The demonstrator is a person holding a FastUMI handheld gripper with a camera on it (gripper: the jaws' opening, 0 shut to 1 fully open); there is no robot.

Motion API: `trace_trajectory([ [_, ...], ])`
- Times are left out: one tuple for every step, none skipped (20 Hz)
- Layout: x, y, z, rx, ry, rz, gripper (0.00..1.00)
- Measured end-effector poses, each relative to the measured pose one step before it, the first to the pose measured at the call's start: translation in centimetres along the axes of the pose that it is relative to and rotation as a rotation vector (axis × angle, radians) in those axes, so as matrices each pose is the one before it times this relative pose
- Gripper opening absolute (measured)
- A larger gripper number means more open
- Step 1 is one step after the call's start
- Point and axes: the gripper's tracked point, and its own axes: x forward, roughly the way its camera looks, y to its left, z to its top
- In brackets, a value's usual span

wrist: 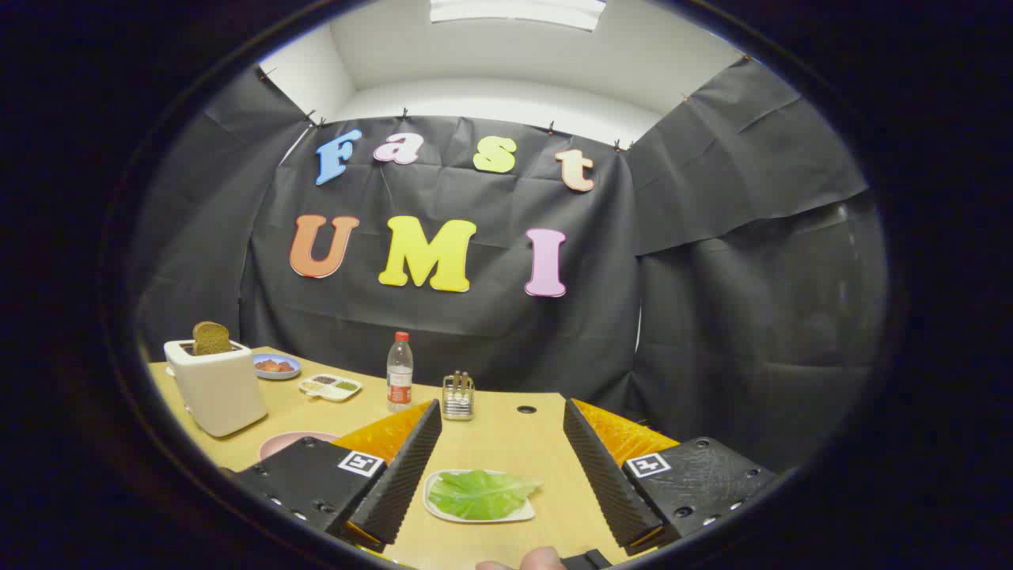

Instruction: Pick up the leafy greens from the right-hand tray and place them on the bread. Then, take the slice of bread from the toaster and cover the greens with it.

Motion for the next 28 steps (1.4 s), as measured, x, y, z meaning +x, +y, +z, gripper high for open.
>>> trace_trajectory([
  [-0.032,0.05,0.116,-0.00308,-0.00233,0.00249,0.95],
  [-0.171,0.108,0.172,0.00266,-0.00473,0.00345,0.95],
  [-0.031,0.028,-0.013,0.00338,0.00245,0.00306,0.95],
  [-0.018,0.035,-0.286,0.00647,0.00398,0.00382,0.95],
  [-0.025,0.053,0.032,0.01008,0.00395,0.00531,0.95],
  [0.15,0.087,-0.058,0.00955,0.0051,0.00484,0.95],
  [-0.068,-0.158,-0.103,0.00225,0.00129,-0.00157,0.95],
  [0.03,-0.113,-0.009,-0.00153,0.00147,-0.00207,0.95],
  [-0.081,-0.146,-0.039,0.00097,0.00005,-0.00213,0.95],
  [-0.178,-0.07,0.05,0.00507,-0.00249,-0.00091,0.95],
  [-0.076,-0.046,0.089,0.00595,-0.00061,0.0001,0.95],
  [0.091,-0.041,0.082,0.00525,-0.00149,0.00047,0.95],
  [-0.084,-0.207,-0.02,0.00149,-0.00071,-0.0024,0.95],
  [0.075,-0.193,0.078,-0.00068,-0.00047,-0.00318,0.95],
  [-0.043,-0.174,0.023,0.00025,-0.00053,-0.00261,0.95],
  [-0.08,-0.057,-0.094,0.0021,0.00164,-0.00319,0.95],
  [0.038,-0.085,-0.057,-0.00058,0.00412,-0.00392,0.95],
  [0.169,-0.042,-0.145,-0.00171,0.00431,-0.00041,0.95],
  [0.014,-0.082,-0.031,0.00172,0.00343,0.00022,0.95],
  [-0.011,-0.167,-0.122,0.00471,0.00305,0.00035,0.95],
  [0.028,-0.129,-0.025,0.0041,0.00262,0.0001,0.95],
  [-0.006,-0.159,-0.089,0.00268,0.00025,-0.0004,0.95],
  [0.026,-0.266,0.033,-0.00135,0.00137,-0.00219,0.95],
  [0.159,-0.211,-0.065,-0.0014,-0.00252,-0.00177,0.95],
  [0.088,-0.247,-0.061,0.00022,0.00038,-0.00208,0.95],
  [0.047,-0.142,-0.267,0.0026,0.00486,0.00125,0.95],
  [0.071,-0.126,-0.302,0.00193,0.00675,0.00366,0.95],
  [0.157,-0.219,-0.352,-0.00096,0.00678,0.00108,0.95],
])
